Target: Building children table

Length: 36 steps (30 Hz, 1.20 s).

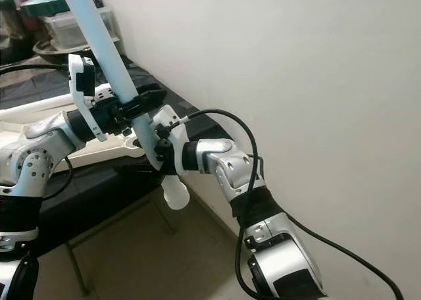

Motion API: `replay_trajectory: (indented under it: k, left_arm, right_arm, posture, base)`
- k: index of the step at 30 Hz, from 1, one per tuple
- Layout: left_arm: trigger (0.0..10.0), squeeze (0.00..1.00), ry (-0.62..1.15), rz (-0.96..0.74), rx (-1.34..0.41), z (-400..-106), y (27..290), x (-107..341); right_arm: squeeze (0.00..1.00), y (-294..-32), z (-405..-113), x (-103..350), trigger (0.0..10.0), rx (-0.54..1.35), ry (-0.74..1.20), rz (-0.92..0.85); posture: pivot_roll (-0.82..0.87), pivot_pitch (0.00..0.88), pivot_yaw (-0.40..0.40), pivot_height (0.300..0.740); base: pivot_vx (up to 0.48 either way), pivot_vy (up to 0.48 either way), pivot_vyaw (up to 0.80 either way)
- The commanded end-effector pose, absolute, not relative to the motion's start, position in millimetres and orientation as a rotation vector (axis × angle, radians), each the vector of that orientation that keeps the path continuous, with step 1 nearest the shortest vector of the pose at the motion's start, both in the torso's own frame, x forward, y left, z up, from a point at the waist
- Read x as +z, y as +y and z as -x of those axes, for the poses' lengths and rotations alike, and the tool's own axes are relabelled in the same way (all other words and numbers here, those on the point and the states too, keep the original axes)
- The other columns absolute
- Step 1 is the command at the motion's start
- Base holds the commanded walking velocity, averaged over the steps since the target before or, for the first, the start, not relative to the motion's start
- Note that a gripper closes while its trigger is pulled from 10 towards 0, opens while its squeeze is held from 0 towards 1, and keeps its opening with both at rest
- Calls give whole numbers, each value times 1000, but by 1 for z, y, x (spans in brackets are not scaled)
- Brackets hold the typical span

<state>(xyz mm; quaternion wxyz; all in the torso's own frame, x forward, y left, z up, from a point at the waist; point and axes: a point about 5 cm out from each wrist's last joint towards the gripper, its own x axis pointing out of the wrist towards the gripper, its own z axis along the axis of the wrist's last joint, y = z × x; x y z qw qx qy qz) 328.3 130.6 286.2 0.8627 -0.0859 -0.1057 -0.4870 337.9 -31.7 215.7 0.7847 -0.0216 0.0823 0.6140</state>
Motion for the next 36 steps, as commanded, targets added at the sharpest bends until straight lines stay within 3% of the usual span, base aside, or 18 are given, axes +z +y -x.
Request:
replay_trajectory:
  k: [1,25,26,28,29,30,31,36]
  left_arm:
    - [10000,0,-293,189,-1087,-323,119,300]
    - [10000,0,-282,199,-1093,-323,115,295]
    - [10000,0,-282,199,-1094,-323,115,295]
    - [10000,0,-282,199,-1094,-323,115,295]
    - [10000,0,-281,198,-1094,-323,115,295]
    - [10000,0,-281,198,-1094,-323,115,295]
    - [10000,0,-282,199,-1094,-323,115,296]
    - [10000,0,-282,202,-1091,-323,115,296]
  right_arm:
    - [0,-18,-336,213,10000,1336,187,54]
    - [0,-12,-349,221,10000,1233,163,38]
    - [0,-12,-349,222,8627,1234,160,37]
    - [0,-12,-349,222,8627,1234,160,37]
    - [0,-12,-349,222,902,1234,158,36]
    - [0,-12,-349,222,902,1234,158,36]
    - [0,-11,-348,223,0,1239,154,33]
    - [0,-7,-346,224,0,1257,146,27]
  posture:
    - [-51,0,42,740]
    - [-52,0,43,740]
    - [-52,0,43,740]
    - [-52,0,43,740]
    - [-52,0,43,740]
    - [-52,0,43,740]
    - [-54,0,46,740]
    - [-55,0,47,740]
  base:
    - [0,0,0]
    - [0,0,0]
    - [0,0,0]
    - [0,0,0]
    - [0,0,0]
    - [0,0,0]
    - [0,0,0]
    - [0,0,0]
